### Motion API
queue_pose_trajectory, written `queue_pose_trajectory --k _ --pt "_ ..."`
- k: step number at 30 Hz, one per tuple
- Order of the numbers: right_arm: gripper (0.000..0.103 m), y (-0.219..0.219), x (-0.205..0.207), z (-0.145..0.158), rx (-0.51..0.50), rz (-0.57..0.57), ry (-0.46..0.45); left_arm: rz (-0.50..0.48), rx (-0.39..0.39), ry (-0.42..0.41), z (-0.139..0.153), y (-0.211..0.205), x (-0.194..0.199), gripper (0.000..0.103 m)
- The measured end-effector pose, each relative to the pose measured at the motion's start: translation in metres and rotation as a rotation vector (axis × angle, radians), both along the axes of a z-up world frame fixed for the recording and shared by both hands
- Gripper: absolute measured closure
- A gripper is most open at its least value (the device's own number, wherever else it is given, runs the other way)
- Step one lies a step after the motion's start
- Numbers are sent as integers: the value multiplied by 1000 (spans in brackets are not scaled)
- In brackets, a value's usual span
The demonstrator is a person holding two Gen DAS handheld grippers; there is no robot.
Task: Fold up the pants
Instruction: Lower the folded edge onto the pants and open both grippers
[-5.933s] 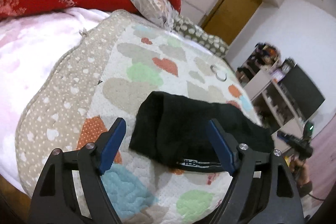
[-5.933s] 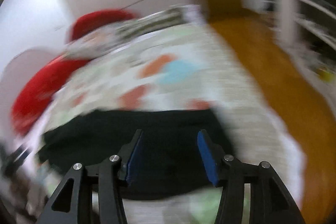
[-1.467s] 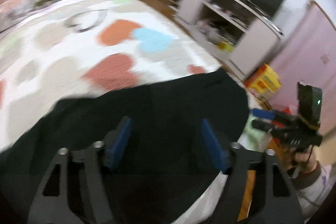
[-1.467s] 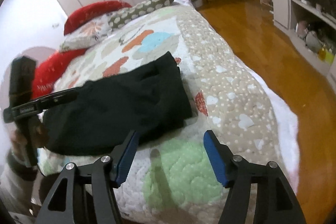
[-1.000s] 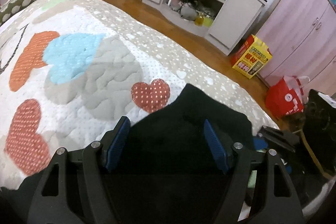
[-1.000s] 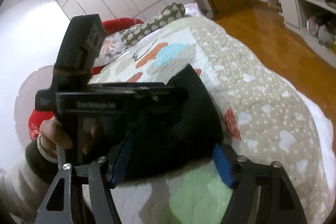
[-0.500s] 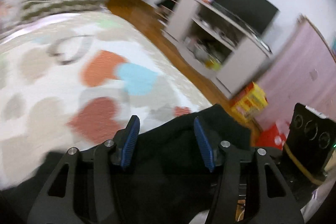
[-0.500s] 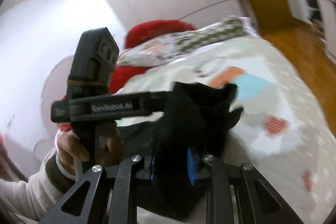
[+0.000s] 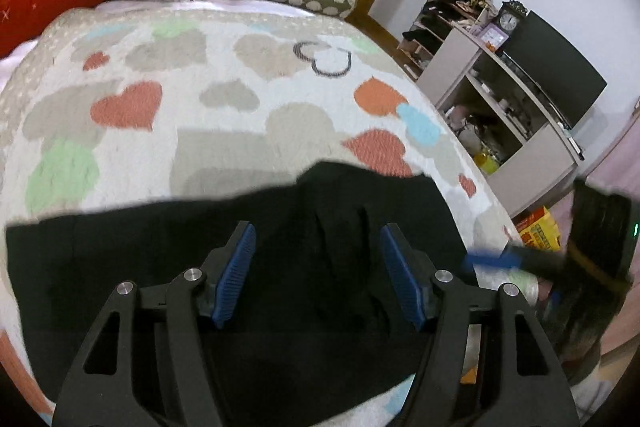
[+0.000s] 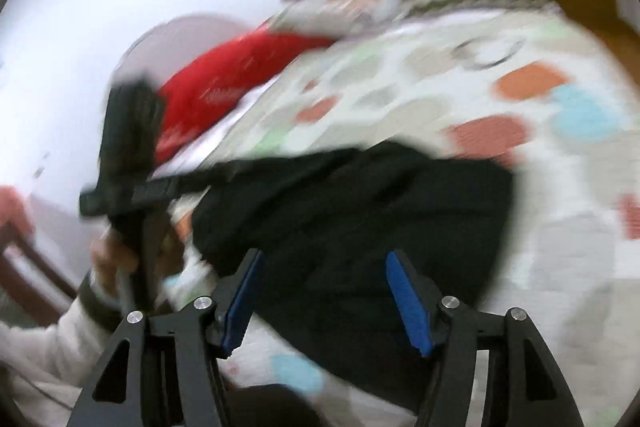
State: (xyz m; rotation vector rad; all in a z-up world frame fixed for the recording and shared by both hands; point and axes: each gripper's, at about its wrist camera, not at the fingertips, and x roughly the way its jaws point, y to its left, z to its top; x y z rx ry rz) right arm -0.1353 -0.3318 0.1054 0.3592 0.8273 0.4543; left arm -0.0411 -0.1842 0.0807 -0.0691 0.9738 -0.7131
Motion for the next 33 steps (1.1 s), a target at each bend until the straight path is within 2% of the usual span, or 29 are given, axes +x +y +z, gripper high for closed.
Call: queue_pose_trajectory --k 4,7,11,12,14,16,17,20,24,28,30,32,33 --pt "41 -23 2 -10 18 -108 24 -26 15 40 -20 -25 -13 38" --pt "41 -21 14 -29 -39 -136 60 -40 50 83 -41 -44 -18 38" --pt "41 -24 18 -40 -46 -155 86 -13 76 31 -46 -54 -24 40" --pt "41 -26 17 -38 -38 -159 79 -8 69 41 -44 -51 -24 56" --pt "41 -30 14 -31 -26 -155 59 -5 43 71 -39 -43 -23 79" --pt "41 -27 10 -19 -40 -146 30 14 15 79 -33 -32 -26 82" --pt "41 -24 10 -16 -47 -139 19 24 10 66 -28 -26 -29 88" --pt "40 -12 13 -12 -54 -99 4 35 11 50 -26 -21 -34 89" --pt "40 5 28 -25 -85 -70 52 53 47 67 -38 -21 -34 89" --pt "40 16 34 -28 -123 -49 51 96 68 47 -36 -12 -39 89" --pt "40 20 40 -32 -146 -43 67 122 89 37 -37 -7 -40 84" --pt "40 30 50 -43 -204 -20 110 145 101 35 -38 -1 -40 79" --pt "39 36 52 -45 -239 -9 103 155 106 34 -38 2 -41 76"
